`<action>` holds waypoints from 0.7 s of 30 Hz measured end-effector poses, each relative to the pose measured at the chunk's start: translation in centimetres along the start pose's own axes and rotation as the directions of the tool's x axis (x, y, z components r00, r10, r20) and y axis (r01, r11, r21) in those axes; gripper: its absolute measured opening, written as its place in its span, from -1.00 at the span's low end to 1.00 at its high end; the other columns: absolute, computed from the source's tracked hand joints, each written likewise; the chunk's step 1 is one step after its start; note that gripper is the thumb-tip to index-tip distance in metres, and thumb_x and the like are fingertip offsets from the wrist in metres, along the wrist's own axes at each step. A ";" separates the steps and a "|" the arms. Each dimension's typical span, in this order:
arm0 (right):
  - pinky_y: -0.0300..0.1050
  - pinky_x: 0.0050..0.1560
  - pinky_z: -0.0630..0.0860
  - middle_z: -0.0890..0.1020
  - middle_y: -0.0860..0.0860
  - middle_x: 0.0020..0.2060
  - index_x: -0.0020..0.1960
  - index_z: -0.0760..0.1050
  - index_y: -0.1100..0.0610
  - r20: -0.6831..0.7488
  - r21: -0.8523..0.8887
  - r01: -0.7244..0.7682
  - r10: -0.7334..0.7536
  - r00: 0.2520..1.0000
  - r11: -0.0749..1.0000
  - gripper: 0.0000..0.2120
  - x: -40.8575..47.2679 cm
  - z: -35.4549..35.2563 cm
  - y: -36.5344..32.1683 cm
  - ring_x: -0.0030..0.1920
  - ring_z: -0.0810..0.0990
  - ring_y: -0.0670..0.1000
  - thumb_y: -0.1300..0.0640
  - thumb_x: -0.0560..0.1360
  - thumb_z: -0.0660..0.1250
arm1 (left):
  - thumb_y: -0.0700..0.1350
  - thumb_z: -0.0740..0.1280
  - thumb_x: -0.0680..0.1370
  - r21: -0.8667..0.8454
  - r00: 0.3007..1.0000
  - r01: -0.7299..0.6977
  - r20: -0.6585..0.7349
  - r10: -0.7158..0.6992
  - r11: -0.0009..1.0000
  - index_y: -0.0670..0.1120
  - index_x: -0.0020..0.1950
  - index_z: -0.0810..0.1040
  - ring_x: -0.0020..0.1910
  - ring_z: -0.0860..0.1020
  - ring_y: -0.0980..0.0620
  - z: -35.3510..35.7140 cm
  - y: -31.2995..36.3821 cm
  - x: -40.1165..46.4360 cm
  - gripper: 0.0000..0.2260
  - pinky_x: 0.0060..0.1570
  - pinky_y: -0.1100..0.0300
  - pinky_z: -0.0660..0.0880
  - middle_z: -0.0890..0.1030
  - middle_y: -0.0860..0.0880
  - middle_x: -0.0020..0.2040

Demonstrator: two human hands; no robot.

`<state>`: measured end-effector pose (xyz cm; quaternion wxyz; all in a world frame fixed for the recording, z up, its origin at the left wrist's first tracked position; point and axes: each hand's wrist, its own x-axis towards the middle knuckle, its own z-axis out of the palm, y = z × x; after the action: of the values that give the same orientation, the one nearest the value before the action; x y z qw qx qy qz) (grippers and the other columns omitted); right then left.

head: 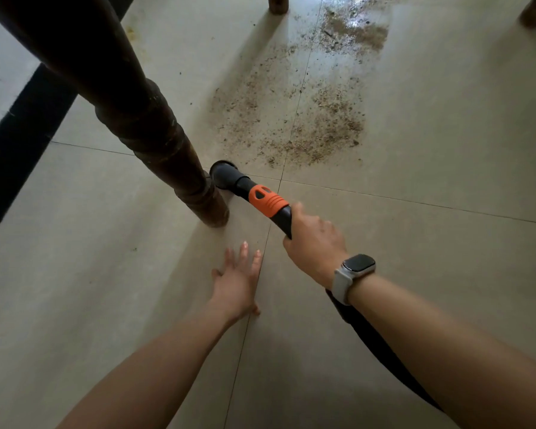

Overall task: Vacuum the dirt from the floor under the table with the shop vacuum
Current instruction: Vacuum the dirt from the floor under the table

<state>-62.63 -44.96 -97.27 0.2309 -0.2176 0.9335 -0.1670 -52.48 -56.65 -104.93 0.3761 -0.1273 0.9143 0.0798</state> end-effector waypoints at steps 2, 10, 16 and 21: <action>0.02 -0.12 0.50 0.59 0.16 -0.02 0.20 0.26 0.14 -0.009 0.004 -0.026 0.026 1.000 1.000 -0.73 -0.9 -0.3 1.1 -0.04 0.58 0.23 0.15 0.53 0.22 | -0.03 0.47 0.43 -0.017 1.000 -0.014 -0.004 0.014 1.000 -0.03 0.55 -0.20 0.49 -0.27 -0.28 0.0 -0.1 0.0 -0.03 0.39 -0.31 0.09 -0.31 -0.13 0.53; -0.11 -0.24 0.33 0.51 0.10 -0.16 0.22 0.28 0.12 -0.030 0.043 -0.159 0.160 0.987 0.986 -0.69 -5.1 -0.8 4.8 -0.22 0.47 0.16 0.13 0.52 0.24 | -0.03 0.51 0.38 -0.036 0.999 -0.029 -0.022 0.029 0.999 -0.01 0.56 -0.15 0.50 -0.22 -0.27 -0.1 -0.3 -0.2 0.00 0.40 -0.31 0.10 -0.26 -0.10 0.55; -0.08 -0.21 0.37 0.59 0.17 -0.04 0.24 0.29 0.12 -0.056 0.017 -0.316 0.317 0.947 0.948 -0.67 -7.2 -2.1 7.0 -0.10 0.56 0.22 0.11 0.51 0.23 | 0.05 0.45 0.44 -0.024 0.999 -0.040 -0.024 0.039 0.999 0.00 0.56 -0.20 0.51 -0.23 -0.24 -0.2 -0.3 -0.9 -0.05 0.43 -0.25 0.10 -0.27 -0.09 0.55; -0.03 -0.10 0.45 0.57 0.21 0.02 0.23 0.28 0.17 -0.090 -0.004 -0.497 0.495 0.864 0.868 -0.66 -7.2 -3.9 7.7 0.00 0.56 0.25 0.08 0.52 0.24 | 0.14 0.24 0.57 -0.175 0.999 -0.027 0.027 0.032 0.984 -0.07 0.57 -0.06 0.52 -0.15 -0.25 -1.0 0.4 -1.3 -0.28 0.47 -0.13 0.06 -0.16 -0.14 0.56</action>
<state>-61.38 -34.10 -94.56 0.2229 0.0338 0.9692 -0.0986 -52.41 -56.31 -103.32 0.3758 -0.1452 0.8999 0.1671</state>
